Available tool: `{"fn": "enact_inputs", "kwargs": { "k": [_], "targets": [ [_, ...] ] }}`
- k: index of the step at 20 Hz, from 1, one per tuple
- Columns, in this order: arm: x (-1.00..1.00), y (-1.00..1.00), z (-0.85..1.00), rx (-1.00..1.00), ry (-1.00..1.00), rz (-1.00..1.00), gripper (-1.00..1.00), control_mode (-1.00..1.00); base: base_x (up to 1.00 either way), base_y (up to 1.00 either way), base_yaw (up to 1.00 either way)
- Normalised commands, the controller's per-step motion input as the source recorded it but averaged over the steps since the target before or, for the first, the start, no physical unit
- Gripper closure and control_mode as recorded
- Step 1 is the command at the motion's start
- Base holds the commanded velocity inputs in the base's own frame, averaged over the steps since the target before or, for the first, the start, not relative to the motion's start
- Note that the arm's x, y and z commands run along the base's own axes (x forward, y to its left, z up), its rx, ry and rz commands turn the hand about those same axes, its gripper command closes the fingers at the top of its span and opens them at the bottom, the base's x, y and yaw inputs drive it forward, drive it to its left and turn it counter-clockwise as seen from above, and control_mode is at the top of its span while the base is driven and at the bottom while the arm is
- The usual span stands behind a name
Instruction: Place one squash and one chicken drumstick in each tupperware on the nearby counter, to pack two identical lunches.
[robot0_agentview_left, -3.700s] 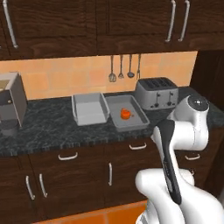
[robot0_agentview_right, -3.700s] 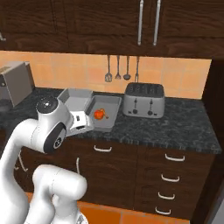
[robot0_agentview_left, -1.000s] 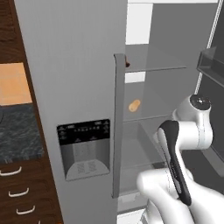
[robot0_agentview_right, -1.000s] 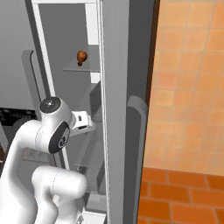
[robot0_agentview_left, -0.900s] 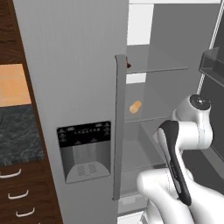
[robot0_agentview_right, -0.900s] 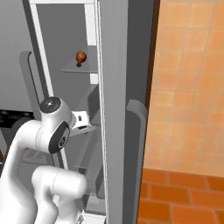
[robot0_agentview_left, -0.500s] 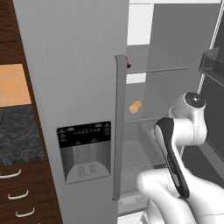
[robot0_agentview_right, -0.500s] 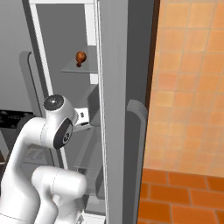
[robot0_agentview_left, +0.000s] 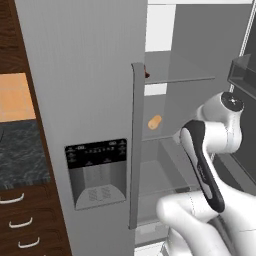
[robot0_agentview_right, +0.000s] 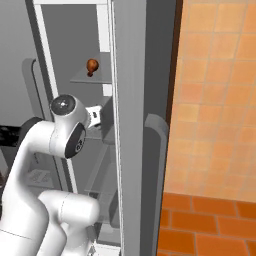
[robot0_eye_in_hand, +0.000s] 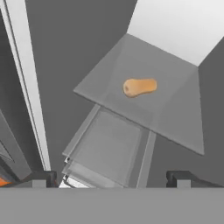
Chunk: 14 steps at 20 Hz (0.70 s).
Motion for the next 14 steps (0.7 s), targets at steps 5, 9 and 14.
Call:
{"fn": "enact_inputs", "kwargs": {
  "k": [5,9,14],
  "targets": [
    [0.05,0.25,0.86,0.0,-0.09,0.06,-1.0,-1.0,0.0,0.0,0.0],
    [0.0,0.31,0.64,0.0,-0.13,0.0,-1.0,-1.0,0.0,0.0,0.0],
    [0.0,0.02,0.47,0.01,-0.08,0.0,-1.0,-1.0,0.0,0.0,0.0]
  ]
}}
